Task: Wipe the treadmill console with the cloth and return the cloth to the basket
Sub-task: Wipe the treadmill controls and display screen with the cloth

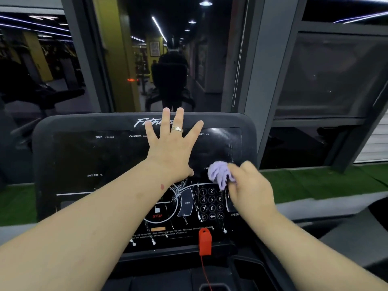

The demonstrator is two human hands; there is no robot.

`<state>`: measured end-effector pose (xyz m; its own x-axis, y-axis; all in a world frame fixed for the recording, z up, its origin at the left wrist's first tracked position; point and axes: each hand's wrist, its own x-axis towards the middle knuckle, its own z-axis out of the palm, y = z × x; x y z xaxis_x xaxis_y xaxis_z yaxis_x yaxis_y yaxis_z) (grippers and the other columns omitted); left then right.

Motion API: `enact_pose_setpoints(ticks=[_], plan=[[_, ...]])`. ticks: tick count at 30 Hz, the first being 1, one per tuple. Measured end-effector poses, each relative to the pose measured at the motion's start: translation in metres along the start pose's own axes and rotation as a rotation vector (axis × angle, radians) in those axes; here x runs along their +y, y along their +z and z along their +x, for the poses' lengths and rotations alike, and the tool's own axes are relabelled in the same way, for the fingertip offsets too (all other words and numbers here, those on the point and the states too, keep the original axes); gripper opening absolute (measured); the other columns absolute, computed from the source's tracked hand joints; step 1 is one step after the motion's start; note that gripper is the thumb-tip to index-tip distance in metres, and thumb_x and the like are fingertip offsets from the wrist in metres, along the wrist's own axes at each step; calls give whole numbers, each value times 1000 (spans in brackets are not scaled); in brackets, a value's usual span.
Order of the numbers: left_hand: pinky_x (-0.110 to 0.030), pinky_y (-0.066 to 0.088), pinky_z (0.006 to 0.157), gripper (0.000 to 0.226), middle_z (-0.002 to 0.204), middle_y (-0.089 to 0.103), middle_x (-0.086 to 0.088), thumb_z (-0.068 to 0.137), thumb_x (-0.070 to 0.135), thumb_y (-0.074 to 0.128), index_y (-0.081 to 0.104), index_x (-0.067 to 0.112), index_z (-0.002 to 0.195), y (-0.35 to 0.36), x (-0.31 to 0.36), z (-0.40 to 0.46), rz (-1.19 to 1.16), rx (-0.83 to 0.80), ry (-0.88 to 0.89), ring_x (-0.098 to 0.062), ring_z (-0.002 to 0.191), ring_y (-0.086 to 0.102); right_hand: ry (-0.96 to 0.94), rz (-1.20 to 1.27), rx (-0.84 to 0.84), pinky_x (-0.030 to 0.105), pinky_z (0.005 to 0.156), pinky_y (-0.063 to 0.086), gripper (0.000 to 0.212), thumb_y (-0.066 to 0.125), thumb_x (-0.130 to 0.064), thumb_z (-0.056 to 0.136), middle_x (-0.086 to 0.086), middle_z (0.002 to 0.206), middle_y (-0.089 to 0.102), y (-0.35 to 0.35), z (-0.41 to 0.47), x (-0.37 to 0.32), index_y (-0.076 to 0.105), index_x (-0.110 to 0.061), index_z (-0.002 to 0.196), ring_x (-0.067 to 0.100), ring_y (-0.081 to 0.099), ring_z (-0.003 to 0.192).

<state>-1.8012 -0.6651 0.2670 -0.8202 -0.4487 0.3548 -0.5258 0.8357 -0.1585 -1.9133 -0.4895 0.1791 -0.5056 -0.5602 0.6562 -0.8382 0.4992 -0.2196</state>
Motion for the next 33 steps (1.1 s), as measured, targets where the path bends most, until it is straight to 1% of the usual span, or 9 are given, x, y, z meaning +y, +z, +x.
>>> enact_pose_setpoints(ticks=[3, 8, 12, 15, 20, 24, 26, 29, 33], plan=[[-76, 3, 116, 140, 166, -25, -13, 64, 63, 87, -15, 43, 157, -2, 1, 1, 8, 7, -18, -44, 151, -26, -168, -99, -82, 30, 42, 35, 21, 71, -7, 70, -1, 74, 41, -10, 13, 15, 67, -23, 83, 27, 48, 54], [-75, 5, 116, 145, 166, -19, -12, 59, 64, 89, -17, 43, 157, -4, 4, 2, 12, 4, -34, -44, 152, -20, 97, 3, 103, 31, 48, 37, 13, 62, -7, 80, -1, 75, 40, -13, 46, 5, 66, -19, 83, 25, 44, 58], [-74, 6, 117, 145, 166, -19, -12, 59, 68, 87, -17, 43, 156, -2, 1, 3, 17, 24, -24, -43, 152, -21, -2, 14, 11, 27, 45, 28, 19, 71, -5, 71, -3, 74, 37, -2, -5, 10, 65, -20, 83, 21, 40, 54], [-74, 6, 116, 145, 166, -20, -13, 59, 67, 87, -18, 43, 156, -4, 4, 4, 22, 17, -40, -44, 151, -22, -103, -60, -38, 28, 45, 31, 17, 68, -10, 74, -5, 74, 37, -11, 20, 24, 62, -24, 81, 23, 42, 54], [-74, 6, 117, 146, 165, -21, -12, 58, 67, 88, -19, 44, 155, -6, 6, 3, 16, -1, -48, -44, 151, -22, 105, -10, 97, 32, 48, 35, 12, 59, -8, 82, -2, 76, 38, -18, 53, 14, 61, -20, 82, 24, 42, 58], [-73, 6, 117, 145, 166, -19, -12, 59, 68, 87, -17, 44, 156, -5, 5, 2, 28, 22, -46, -44, 152, -21, -43, -11, -11, 34, 41, 39, 22, 70, -5, 72, -2, 74, 38, -7, -1, 18, 66, -21, 86, 22, 41, 54], [-74, 6, 117, 144, 166, -19, -12, 59, 67, 88, -16, 43, 156, -6, 6, 3, 32, 18, -49, -44, 151, -21, -104, -43, -28, 35, 41, 38, 21, 72, -6, 71, -4, 73, 38, -11, 12, 25, 64, -23, 82, 23, 43, 54], [-74, 7, 116, 145, 165, -20, -12, 59, 67, 87, -18, 43, 155, -6, 8, 3, 45, 13, -59, -44, 151, -20, 23, -43, 22, 31, 47, 30, 12, 62, -11, 83, -4, 73, 36, -28, 66, 22, 62, -21, 78, 24, 44, 58], [-72, 6, 117, 145, 165, -20, -11, 58, 70, 87, -19, 45, 154, -5, 5, 3, 36, 14, -56, -43, 152, -20, 128, 4, 48, 29, 49, 23, 17, 52, -9, 86, -3, 75, 37, -33, 89, 14, 52, -20, 74, 20, 42, 60]])
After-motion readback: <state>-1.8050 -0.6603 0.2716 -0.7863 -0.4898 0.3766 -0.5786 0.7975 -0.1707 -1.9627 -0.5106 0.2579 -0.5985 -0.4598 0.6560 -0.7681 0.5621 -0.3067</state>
